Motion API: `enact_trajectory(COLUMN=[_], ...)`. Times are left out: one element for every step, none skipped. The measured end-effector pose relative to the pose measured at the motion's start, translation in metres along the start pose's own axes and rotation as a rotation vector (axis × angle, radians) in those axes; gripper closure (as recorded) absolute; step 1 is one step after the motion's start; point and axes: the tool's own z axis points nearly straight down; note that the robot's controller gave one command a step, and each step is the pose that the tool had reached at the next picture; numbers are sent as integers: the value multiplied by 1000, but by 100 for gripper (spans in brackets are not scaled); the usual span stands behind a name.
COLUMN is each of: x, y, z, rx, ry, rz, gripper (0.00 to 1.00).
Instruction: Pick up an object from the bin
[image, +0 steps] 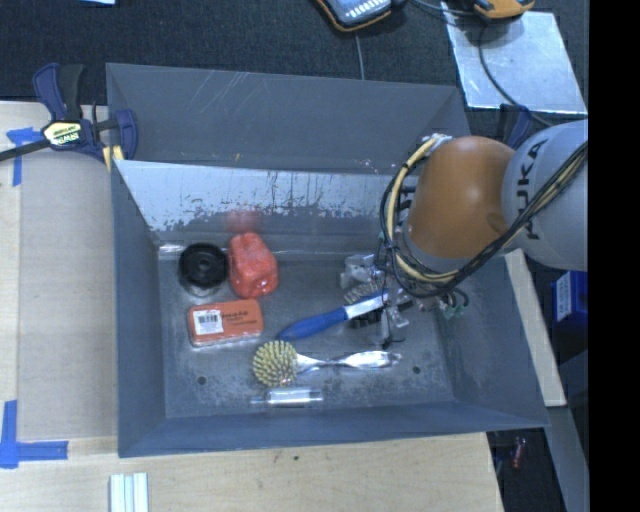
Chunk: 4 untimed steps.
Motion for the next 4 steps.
enact_trajectory(x=[-20, -37, -37, -34], y=[-13, 8, 7, 8], z=[33, 34, 33, -12], rx=[8, 3, 3, -1], ry=[-20, -9, -9, -1], rz=[-120, -166, -166, -163], gripper=[0, 100, 100, 100])
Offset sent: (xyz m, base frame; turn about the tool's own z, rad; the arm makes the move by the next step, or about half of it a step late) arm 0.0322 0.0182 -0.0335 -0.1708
